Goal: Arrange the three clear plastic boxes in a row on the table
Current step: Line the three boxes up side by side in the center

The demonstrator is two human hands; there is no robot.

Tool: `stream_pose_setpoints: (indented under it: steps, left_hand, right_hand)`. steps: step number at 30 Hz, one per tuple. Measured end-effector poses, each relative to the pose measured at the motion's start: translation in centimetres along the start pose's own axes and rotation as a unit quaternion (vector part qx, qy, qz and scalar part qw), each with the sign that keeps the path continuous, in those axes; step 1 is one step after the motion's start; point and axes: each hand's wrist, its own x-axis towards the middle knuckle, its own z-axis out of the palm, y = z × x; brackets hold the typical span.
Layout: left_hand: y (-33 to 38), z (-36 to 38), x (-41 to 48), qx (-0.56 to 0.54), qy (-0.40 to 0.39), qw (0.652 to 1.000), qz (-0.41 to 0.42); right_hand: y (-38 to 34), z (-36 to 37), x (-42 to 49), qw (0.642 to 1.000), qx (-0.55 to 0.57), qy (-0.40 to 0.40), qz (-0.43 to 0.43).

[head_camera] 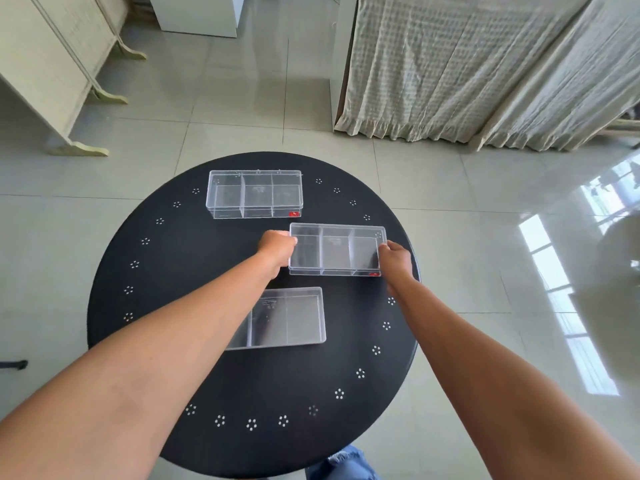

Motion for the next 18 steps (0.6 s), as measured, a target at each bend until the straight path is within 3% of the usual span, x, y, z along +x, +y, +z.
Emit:
stream_pose_setpoints:
  steps: [8, 18]
  left_hand:
    - [0.3, -6.5, -1.0, -0.009, 0.067, 0.998, 0.02]
    - [-2.6, -12.5, -1.5, 0.0, 0.097, 0.995, -0.016]
  right_hand:
    - [-1.3, 4.4, -1.9, 0.999, 0.0, -0.029, -0.036]
    - [-1.0, 9.6, -4.4, 0.99, -0.015, -0.137, -0.034]
